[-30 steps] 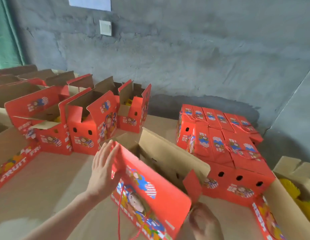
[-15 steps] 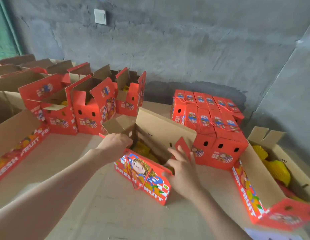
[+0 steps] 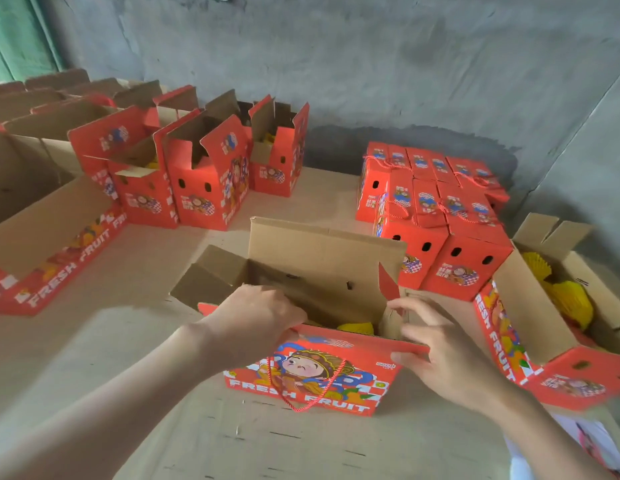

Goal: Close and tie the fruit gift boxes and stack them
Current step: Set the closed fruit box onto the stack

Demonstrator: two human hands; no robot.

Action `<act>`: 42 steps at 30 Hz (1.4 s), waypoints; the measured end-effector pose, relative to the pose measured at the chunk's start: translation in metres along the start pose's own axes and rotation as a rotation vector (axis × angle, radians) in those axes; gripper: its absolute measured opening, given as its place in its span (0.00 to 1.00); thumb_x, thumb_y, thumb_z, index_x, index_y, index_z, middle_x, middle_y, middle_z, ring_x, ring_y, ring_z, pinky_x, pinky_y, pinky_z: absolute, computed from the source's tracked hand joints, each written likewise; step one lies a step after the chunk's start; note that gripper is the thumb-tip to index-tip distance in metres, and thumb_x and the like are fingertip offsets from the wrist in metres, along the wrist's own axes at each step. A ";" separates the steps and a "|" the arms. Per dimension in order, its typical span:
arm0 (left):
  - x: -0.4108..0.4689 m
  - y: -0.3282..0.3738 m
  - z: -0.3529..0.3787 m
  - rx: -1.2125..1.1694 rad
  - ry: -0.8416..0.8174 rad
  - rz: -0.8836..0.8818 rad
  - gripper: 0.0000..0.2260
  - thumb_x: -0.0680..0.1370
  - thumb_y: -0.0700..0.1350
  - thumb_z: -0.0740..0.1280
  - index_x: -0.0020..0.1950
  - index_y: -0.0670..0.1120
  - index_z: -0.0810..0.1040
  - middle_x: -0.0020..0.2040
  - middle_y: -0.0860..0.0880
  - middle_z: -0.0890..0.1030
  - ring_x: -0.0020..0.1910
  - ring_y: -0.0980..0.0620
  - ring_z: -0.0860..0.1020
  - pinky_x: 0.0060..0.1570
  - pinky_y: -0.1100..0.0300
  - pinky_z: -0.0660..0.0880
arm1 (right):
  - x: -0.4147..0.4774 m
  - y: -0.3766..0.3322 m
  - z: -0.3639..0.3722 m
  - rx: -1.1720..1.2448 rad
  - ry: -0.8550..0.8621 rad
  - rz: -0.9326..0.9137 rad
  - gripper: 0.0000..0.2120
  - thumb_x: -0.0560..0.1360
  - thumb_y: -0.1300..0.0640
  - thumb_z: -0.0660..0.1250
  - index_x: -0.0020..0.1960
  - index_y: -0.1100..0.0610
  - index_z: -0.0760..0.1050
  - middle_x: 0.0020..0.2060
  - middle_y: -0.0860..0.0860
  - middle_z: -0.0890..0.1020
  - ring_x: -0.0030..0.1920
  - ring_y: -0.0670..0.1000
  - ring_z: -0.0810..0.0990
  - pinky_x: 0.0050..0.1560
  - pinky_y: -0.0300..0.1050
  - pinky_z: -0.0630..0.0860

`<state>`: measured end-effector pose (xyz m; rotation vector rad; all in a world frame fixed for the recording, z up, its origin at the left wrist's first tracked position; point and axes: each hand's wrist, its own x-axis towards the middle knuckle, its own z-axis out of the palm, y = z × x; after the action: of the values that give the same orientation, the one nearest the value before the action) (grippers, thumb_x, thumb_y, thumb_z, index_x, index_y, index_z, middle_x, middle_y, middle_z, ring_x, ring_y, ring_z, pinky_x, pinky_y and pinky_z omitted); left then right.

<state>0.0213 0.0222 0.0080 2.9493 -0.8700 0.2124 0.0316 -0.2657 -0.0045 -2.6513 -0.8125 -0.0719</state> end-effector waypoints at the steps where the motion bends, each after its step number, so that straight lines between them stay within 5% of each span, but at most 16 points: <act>1: -0.001 0.004 -0.002 -0.037 -0.037 0.024 0.14 0.81 0.56 0.55 0.55 0.52 0.77 0.47 0.52 0.79 0.46 0.50 0.77 0.41 0.60 0.70 | -0.005 0.000 -0.004 -0.018 -0.049 0.011 0.07 0.72 0.52 0.73 0.39 0.52 0.78 0.67 0.42 0.68 0.69 0.45 0.62 0.66 0.35 0.60; 5: 0.007 0.011 -0.015 -0.159 -0.180 0.069 0.20 0.80 0.60 0.53 0.41 0.50 0.77 0.34 0.57 0.75 0.33 0.57 0.73 0.35 0.72 0.65 | -0.006 -0.004 -0.036 0.120 -0.294 0.104 0.09 0.68 0.34 0.65 0.42 0.37 0.76 0.67 0.35 0.64 0.69 0.36 0.53 0.68 0.39 0.52; 8: 0.014 0.015 -0.021 -0.282 -0.285 -0.003 0.24 0.78 0.63 0.51 0.33 0.48 0.71 0.28 0.54 0.69 0.25 0.56 0.67 0.31 0.70 0.64 | 0.011 -0.014 -0.046 0.288 -0.226 0.095 0.22 0.71 0.34 0.56 0.50 0.45 0.81 0.67 0.38 0.69 0.72 0.35 0.55 0.74 0.43 0.47; 11: 0.020 0.020 -0.019 -0.448 -0.401 -0.077 0.23 0.81 0.59 0.52 0.47 0.48 0.82 0.39 0.54 0.81 0.31 0.59 0.75 0.35 0.71 0.68 | 0.033 -0.031 -0.036 0.267 -0.132 0.082 0.13 0.80 0.49 0.60 0.52 0.52 0.82 0.55 0.37 0.78 0.61 0.35 0.72 0.66 0.32 0.63; 14: 0.022 0.019 -0.011 -0.390 -0.347 -0.092 0.20 0.81 0.57 0.56 0.50 0.44 0.81 0.45 0.50 0.83 0.39 0.55 0.78 0.39 0.68 0.71 | 0.043 -0.046 -0.015 0.155 -0.301 0.091 0.10 0.79 0.51 0.62 0.56 0.50 0.80 0.54 0.44 0.82 0.54 0.42 0.78 0.57 0.39 0.73; 17: 0.019 0.012 0.003 -0.433 -0.307 -0.159 0.16 0.80 0.56 0.60 0.57 0.47 0.81 0.53 0.52 0.81 0.48 0.56 0.79 0.52 0.61 0.75 | 0.036 -0.048 0.024 -0.063 -0.502 0.166 0.15 0.80 0.46 0.59 0.62 0.52 0.74 0.56 0.51 0.79 0.55 0.53 0.77 0.52 0.46 0.73; 20: 0.009 0.002 0.020 -0.395 -0.252 -0.251 0.15 0.79 0.55 0.63 0.62 0.50 0.78 0.57 0.53 0.80 0.52 0.55 0.78 0.55 0.57 0.76 | 0.016 -0.046 0.058 -0.164 -0.516 0.236 0.15 0.80 0.40 0.54 0.52 0.53 0.65 0.40 0.51 0.73 0.45 0.57 0.74 0.34 0.47 0.64; 23: -0.008 -0.011 0.035 -0.283 -0.111 -0.335 0.17 0.79 0.54 0.64 0.65 0.50 0.75 0.60 0.52 0.79 0.56 0.53 0.77 0.57 0.57 0.74 | 0.001 -0.040 0.072 -0.259 -0.299 0.140 0.15 0.79 0.39 0.54 0.46 0.51 0.59 0.43 0.54 0.79 0.46 0.60 0.77 0.35 0.48 0.61; 27: -0.028 -0.023 0.050 -0.307 -0.017 -0.345 0.16 0.79 0.52 0.64 0.65 0.50 0.76 0.59 0.52 0.79 0.56 0.51 0.77 0.57 0.57 0.73 | 0.001 -0.035 0.075 -0.176 -0.254 0.136 0.18 0.77 0.34 0.52 0.45 0.49 0.63 0.43 0.53 0.81 0.46 0.59 0.79 0.33 0.48 0.63; 29: -0.035 -0.024 0.055 -0.265 0.097 -0.339 0.14 0.78 0.48 0.66 0.63 0.48 0.77 0.57 0.50 0.80 0.57 0.47 0.77 0.60 0.55 0.70 | 0.012 -0.034 0.071 -0.019 -0.265 0.255 0.24 0.77 0.32 0.49 0.60 0.49 0.69 0.54 0.54 0.80 0.55 0.59 0.78 0.43 0.49 0.71; 31: -0.038 -0.026 0.062 -0.130 0.264 -0.369 0.16 0.75 0.43 0.71 0.62 0.44 0.79 0.59 0.44 0.79 0.62 0.42 0.75 0.68 0.44 0.62 | 0.026 -0.032 0.073 0.059 -0.157 0.315 0.28 0.79 0.37 0.49 0.75 0.50 0.58 0.71 0.55 0.68 0.70 0.57 0.67 0.65 0.52 0.65; 34: -0.041 -0.033 0.067 -0.107 0.476 -0.602 0.28 0.70 0.41 0.74 0.69 0.42 0.72 0.70 0.39 0.69 0.72 0.38 0.62 0.70 0.37 0.45 | 0.045 -0.021 0.075 -0.209 0.003 0.305 0.32 0.79 0.42 0.57 0.78 0.52 0.50 0.78 0.55 0.47 0.77 0.57 0.45 0.74 0.52 0.43; 36: -0.043 -0.039 0.071 -0.236 0.616 -0.764 0.34 0.70 0.43 0.74 0.73 0.43 0.64 0.75 0.39 0.59 0.75 0.40 0.54 0.71 0.42 0.42 | 0.053 -0.010 0.074 -0.291 -0.063 0.455 0.36 0.78 0.41 0.59 0.78 0.51 0.47 0.77 0.58 0.40 0.76 0.61 0.38 0.74 0.56 0.37; 39: -0.045 -0.048 0.070 -0.652 0.884 -0.991 0.36 0.73 0.47 0.71 0.75 0.43 0.56 0.75 0.42 0.54 0.74 0.44 0.55 0.71 0.47 0.53 | 0.059 0.002 0.076 -0.312 -0.104 0.506 0.40 0.76 0.41 0.62 0.78 0.49 0.43 0.76 0.59 0.37 0.75 0.62 0.35 0.73 0.58 0.37; 42: -0.045 -0.060 0.062 -1.352 1.143 -1.309 0.28 0.77 0.51 0.66 0.74 0.44 0.60 0.70 0.47 0.66 0.65 0.50 0.71 0.64 0.55 0.67 | 0.068 0.003 0.076 -0.375 -0.078 0.374 0.41 0.76 0.44 0.64 0.78 0.46 0.41 0.76 0.52 0.32 0.75 0.60 0.32 0.72 0.61 0.36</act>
<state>0.0240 0.0910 -0.0611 1.1893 0.7897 0.6754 0.0858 -0.2048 -0.0655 -3.1323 -0.3353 -0.0250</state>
